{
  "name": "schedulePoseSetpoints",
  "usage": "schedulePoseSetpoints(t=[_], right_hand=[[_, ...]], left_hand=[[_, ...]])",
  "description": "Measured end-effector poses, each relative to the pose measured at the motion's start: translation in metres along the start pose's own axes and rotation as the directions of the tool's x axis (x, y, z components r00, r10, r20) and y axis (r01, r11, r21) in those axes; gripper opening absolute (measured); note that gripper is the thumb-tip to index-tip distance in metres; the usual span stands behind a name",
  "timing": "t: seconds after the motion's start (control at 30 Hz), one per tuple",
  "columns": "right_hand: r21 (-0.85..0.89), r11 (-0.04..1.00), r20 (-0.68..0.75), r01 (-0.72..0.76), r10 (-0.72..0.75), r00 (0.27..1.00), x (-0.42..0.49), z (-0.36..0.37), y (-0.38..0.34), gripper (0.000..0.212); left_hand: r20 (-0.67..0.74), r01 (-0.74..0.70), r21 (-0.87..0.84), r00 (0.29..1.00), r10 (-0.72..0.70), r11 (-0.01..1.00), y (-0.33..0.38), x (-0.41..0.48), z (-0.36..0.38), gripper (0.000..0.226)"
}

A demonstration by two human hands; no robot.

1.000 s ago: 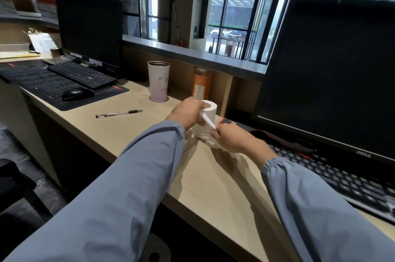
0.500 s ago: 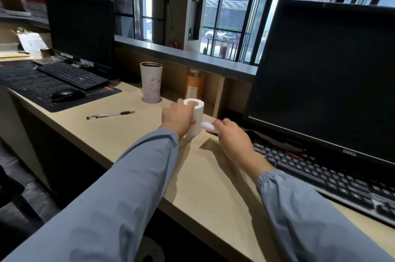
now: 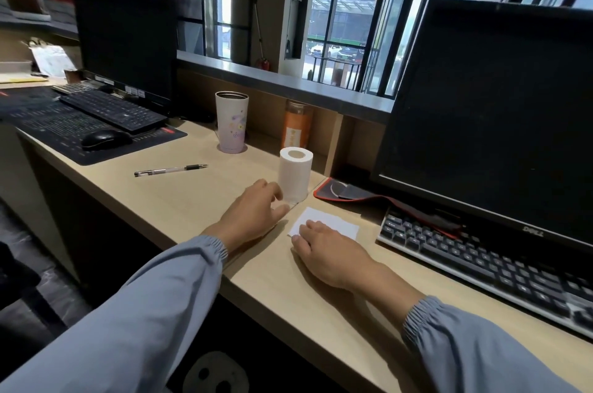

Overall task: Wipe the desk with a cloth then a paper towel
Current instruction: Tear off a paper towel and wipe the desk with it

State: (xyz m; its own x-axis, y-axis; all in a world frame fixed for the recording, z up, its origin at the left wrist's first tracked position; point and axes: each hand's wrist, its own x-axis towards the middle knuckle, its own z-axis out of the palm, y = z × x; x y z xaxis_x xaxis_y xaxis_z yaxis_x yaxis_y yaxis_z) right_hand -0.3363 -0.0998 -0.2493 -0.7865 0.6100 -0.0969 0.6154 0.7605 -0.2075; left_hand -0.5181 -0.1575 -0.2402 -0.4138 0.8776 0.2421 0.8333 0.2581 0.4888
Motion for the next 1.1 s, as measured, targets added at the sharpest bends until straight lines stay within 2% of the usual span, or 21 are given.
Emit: schedulePoseSetpoints(t=[0.07,0.13,0.27,0.47,0.6,0.77,1.1], right_hand=[[-0.005,1.000,0.073,-0.007,0.007,0.997,0.006,0.000,0.002,0.066],[0.008,1.000,0.072,-0.028,0.027,0.997,0.016,-0.001,0.006,0.068],[0.029,0.998,0.025,-0.048,0.047,0.999,0.040,-0.008,0.016,0.067],[-0.132,0.991,-0.152,-0.012,-0.009,0.988,0.063,-0.014,0.027,0.063],[-0.082,0.996,-0.032,0.024,-0.027,0.999,0.063,-0.015,0.029,0.064],[0.014,1.000,0.033,-0.019,0.018,0.999,0.071,-0.016,0.031,0.066],[0.009,0.999,0.066,0.048,-0.049,0.997,0.053,-0.020,0.028,0.064]], left_hand=[[0.048,-0.060,-0.011,0.997,0.060,0.998,-0.009,-0.005,0.003,0.025],[0.061,-0.108,0.006,0.992,0.107,0.994,-0.021,-0.008,0.009,0.020],[0.017,-0.128,-0.105,0.991,0.131,0.986,-0.037,-0.008,0.013,0.009],[0.000,-0.116,-0.157,0.993,0.118,0.981,-0.042,-0.005,0.018,0.023],[-0.003,-0.128,-0.164,0.992,0.129,0.978,-0.046,-0.002,0.020,0.014],[-0.005,-0.128,-0.180,0.992,0.129,0.975,-0.047,0.000,0.021,0.012],[-0.035,-0.132,-0.225,0.991,0.127,0.965,-0.046,-0.003,0.020,0.012]])
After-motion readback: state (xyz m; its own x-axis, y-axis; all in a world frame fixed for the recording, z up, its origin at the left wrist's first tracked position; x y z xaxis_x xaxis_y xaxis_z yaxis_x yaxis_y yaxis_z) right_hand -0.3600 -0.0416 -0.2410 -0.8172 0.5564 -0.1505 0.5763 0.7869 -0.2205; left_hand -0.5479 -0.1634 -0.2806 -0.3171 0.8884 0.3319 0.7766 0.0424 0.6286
